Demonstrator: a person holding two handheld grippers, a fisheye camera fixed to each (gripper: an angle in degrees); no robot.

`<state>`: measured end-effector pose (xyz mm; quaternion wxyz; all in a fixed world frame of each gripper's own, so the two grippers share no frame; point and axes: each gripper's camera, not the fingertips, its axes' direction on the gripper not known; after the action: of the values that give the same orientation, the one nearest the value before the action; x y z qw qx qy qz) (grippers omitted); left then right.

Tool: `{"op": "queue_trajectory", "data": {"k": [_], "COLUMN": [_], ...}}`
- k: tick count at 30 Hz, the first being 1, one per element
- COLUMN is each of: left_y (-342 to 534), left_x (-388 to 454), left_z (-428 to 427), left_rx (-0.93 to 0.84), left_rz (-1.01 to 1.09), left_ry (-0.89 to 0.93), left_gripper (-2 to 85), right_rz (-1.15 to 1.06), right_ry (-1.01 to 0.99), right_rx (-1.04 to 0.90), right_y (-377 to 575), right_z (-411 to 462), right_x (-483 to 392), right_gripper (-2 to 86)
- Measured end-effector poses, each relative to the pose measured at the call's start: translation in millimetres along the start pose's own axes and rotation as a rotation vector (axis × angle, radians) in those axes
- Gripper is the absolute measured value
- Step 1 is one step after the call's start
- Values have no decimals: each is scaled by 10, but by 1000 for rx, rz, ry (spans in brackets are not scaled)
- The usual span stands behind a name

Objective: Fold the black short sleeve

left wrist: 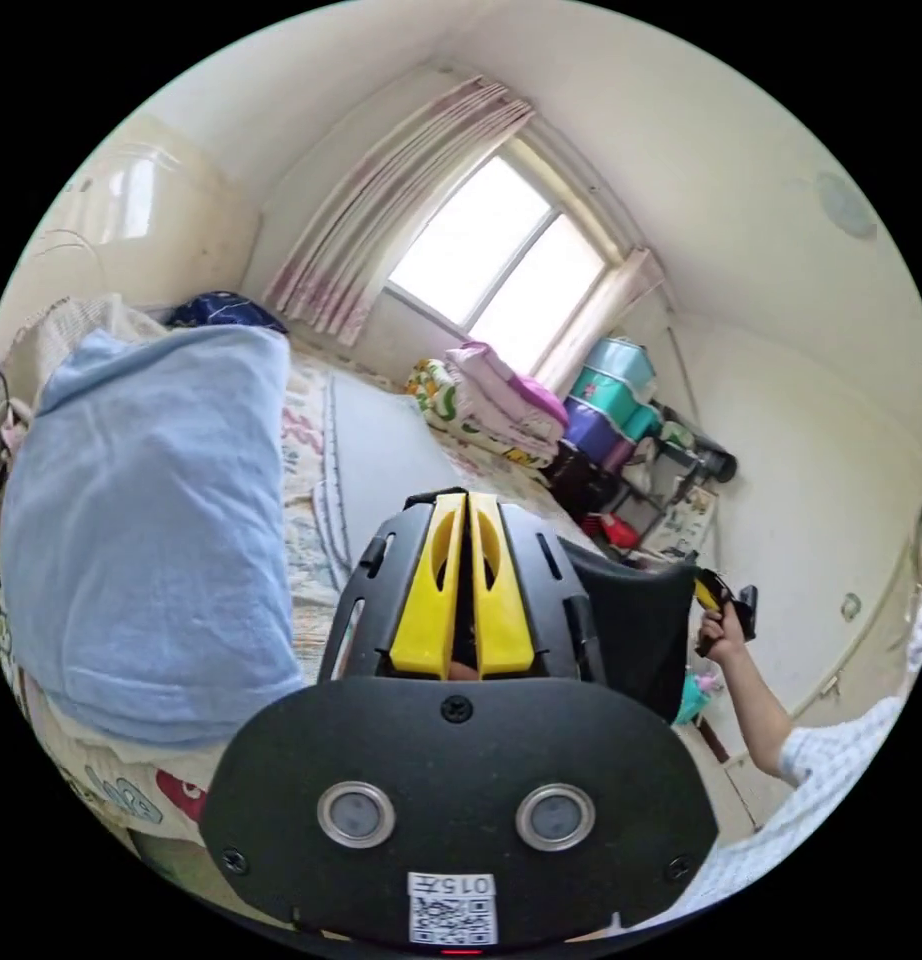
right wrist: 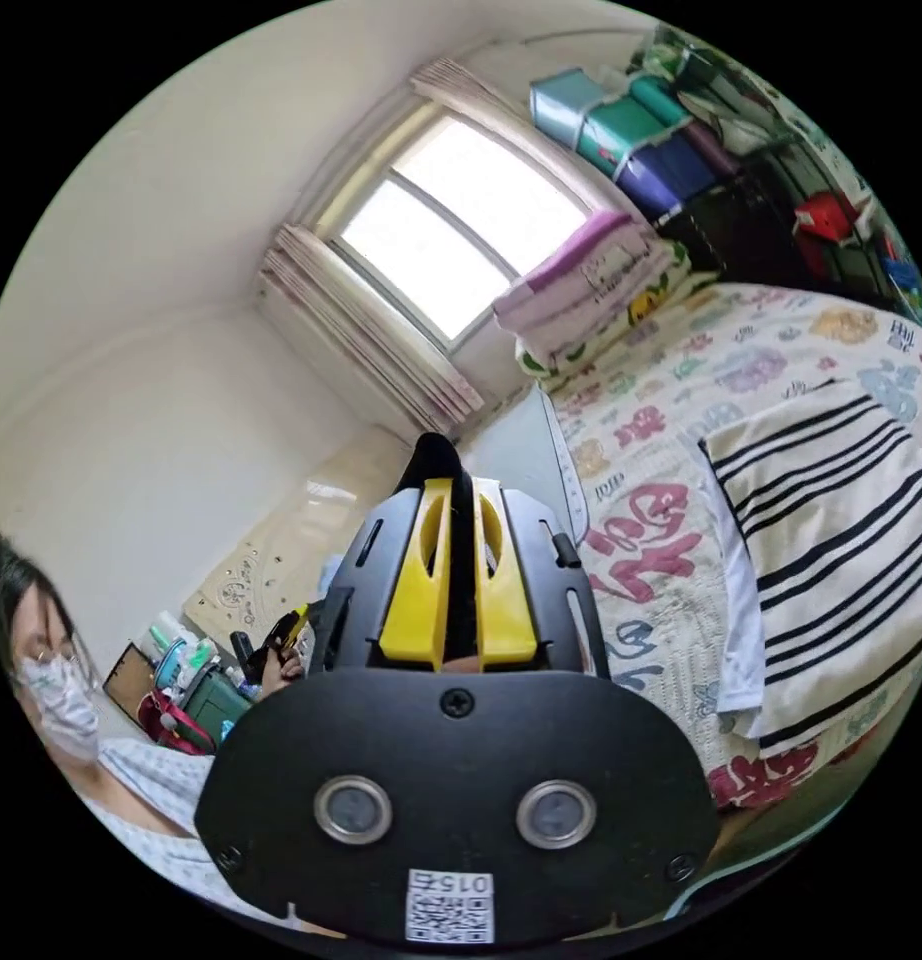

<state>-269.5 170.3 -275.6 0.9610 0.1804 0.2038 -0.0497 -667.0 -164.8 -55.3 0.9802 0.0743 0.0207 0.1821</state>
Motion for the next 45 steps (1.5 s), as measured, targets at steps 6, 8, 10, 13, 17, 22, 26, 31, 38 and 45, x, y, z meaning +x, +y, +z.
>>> {"op": "queue_trajectory", "data": {"k": [6, 8, 10, 13, 17, 22, 26, 31, 38, 45], "left_y": [419, 674, 981, 1474, 2000, 2343, 2514, 2781, 3063, 2650], "left_x": [535, 792, 999, 1296, 1852, 2289, 2562, 2957, 3291, 3129], "left_z": [223, 331, 425, 495, 458, 460, 367, 253, 163, -63], "left_rx": [-129, -295, -447, -611, -688, -672, -612, -571, -512, -458], "left_rz": [150, 300, 403, 489, 665, 797, 893, 1096, 1266, 1052], "left_ry": [203, 254, 296, 340, 396, 345, 261, 96, -100, -67], "left_gripper": [75, 77, 81, 91, 119, 137, 133, 124, 97, 27], "right_rz": [-271, -333, -381, -487, -704, -785, -859, -961, -984, -938], "right_ry": [-77, -120, -132, -62, 82, 53, 185, 297, 401, 426], "right_rx": [-332, -441, -520, -574, -667, -717, -717, -657, -586, -576], "right_y": [777, 1189, 1605, 2267, 3120, 3810, 4296, 4801, 5281, 5476], "right_z": [616, 577, 476, 234, 87, 78, 74, 44, -87, -382], "right_x": [104, 147, 199, 197, 21, 39, 170, 262, 501, 802], "right_gripper": [43, 52, 58, 61, 73, 109, 112, 106, 71, 2]}}
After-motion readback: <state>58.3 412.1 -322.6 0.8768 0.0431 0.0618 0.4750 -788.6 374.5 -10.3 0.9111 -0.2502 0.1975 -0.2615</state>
